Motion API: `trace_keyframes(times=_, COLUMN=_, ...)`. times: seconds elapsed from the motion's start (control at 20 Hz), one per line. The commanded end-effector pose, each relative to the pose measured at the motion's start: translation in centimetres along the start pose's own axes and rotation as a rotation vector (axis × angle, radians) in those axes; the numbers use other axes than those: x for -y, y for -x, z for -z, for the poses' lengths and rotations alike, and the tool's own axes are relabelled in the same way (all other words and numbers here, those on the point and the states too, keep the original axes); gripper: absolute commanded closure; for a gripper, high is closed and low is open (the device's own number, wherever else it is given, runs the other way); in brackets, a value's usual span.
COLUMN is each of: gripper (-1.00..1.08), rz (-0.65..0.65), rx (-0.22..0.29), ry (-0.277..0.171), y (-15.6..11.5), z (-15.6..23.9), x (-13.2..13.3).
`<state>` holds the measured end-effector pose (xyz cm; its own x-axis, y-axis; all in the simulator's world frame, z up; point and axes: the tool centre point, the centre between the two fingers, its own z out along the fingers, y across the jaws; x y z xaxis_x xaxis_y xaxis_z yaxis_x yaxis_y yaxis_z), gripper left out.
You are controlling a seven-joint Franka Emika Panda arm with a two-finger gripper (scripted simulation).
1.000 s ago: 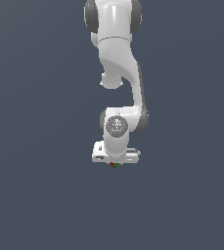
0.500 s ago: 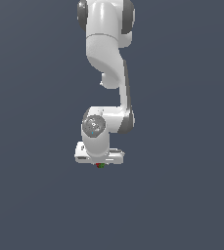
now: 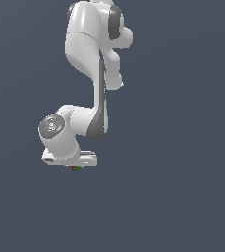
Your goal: Pick up the object and move it to a goal position.
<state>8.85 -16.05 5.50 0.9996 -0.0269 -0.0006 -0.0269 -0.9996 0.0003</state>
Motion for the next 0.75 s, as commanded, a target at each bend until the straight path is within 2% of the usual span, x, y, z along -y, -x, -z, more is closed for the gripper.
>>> trace_keyframes(times=0.0, gripper=1.08, rz=0.002, rx=0.0, ry=0.0, y=-0.4, z=0.5, x=-2.3)
trace_keyframes(times=0.3, gripper=1.08, rz=0.002, rx=0.0, ry=0.0, y=-1.1, z=1.0, x=-5.4)
trace_keyframes(times=0.7, gripper=1.08, rz=0.002, rx=0.0, ry=0.0, y=-1.4, z=1.3, x=-6.7)
